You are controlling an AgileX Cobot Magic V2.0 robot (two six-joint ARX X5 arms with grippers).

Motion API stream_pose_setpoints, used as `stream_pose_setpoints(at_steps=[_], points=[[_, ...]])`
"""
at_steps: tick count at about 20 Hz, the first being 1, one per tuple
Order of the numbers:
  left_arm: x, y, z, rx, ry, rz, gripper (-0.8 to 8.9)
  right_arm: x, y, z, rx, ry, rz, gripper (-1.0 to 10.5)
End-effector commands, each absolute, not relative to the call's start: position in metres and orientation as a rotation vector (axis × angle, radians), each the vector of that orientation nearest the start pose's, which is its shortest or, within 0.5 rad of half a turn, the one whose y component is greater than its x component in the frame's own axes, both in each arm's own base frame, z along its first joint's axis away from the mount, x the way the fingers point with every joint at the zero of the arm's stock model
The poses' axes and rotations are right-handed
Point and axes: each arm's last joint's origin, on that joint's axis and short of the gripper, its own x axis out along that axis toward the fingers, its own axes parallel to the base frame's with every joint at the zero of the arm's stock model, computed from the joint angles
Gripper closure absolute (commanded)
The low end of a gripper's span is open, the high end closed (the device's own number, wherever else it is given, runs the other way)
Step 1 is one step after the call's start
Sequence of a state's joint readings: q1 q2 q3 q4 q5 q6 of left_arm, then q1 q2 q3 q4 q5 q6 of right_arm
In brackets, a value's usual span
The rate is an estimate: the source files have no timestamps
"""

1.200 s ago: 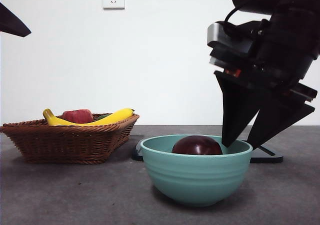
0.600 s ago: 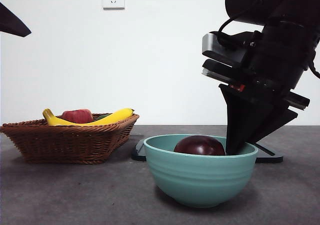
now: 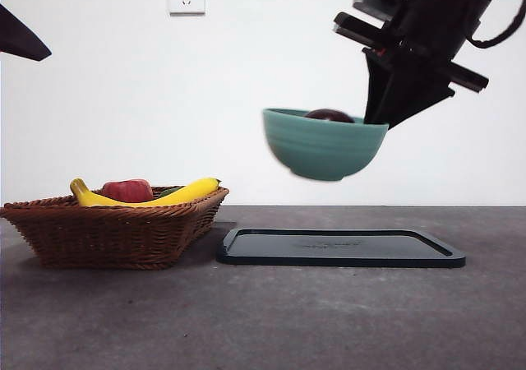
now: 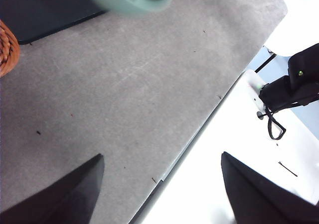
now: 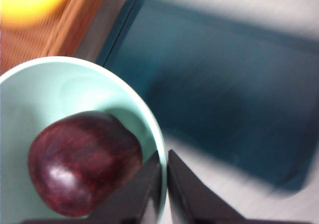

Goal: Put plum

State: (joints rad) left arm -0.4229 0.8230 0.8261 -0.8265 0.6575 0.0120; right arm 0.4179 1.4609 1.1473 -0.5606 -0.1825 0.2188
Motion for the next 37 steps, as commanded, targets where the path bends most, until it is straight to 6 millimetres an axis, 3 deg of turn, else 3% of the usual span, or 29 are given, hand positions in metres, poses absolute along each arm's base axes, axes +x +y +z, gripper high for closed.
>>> stream_pose_setpoints(at_steps=[1,3,6,11,15,17,19,22,25,28,30,32,37], points=[[0.128,-0.078,0.295,-0.088,0.833,-1.033,4.40,0.304,0.127,0.276,0.086,0.937,0.439,9.4],[0.128,-0.078,0.295,-0.088,0.833,-1.033,4.39,0.327,0.126,0.269,0.085,0.957,0.419,9.4],[0.128,-0.078,0.295,-0.088,0.833,-1.033,4.40,0.355,0.132,0.240,0.077,1.020,0.398,9.4],[0.127,-0.078,0.294,-0.089,0.839,-1.032,4.39,0.372,0.135,0.205,0.074,1.067,0.381,9.4],[0.127,-0.077,0.294,-0.089,0.840,-1.032,4.39,0.372,0.135,0.202,0.074,1.079,0.380,9.3],[0.127,-0.077,0.294,-0.089,0.840,-1.032,4.39,0.372,0.135,0.204,0.075,1.089,0.379,7.5],[0.127,-0.077,0.294,-0.089,0.840,-1.032,4.39,0.370,0.134,0.222,0.075,1.070,0.380,7.5],[0.127,-0.078,0.294,-0.089,0.839,-1.032,4.39,0.347,0.126,0.279,0.086,0.929,0.409,7.5],[0.128,-0.078,0.295,-0.088,0.832,-1.033,4.40,0.294,0.110,0.340,0.059,0.847,0.476,7.5],[0.128,-0.078,0.295,-0.088,0.832,-1.033,4.39,0.241,0.097,0.375,0.031,0.812,0.513,7.5],[0.128,-0.078,0.295,-0.088,0.831,-1.033,4.39,0.216,0.093,0.382,0.035,0.781,0.556,7.5],[0.128,-0.078,0.295,-0.088,0.831,-1.033,4.39,0.195,0.091,0.376,0.026,0.772,0.581,7.5],[0.128,-0.078,0.295,-0.088,0.830,-1.033,4.40,0.149,0.084,0.335,0.000,0.785,0.648,7.5]])
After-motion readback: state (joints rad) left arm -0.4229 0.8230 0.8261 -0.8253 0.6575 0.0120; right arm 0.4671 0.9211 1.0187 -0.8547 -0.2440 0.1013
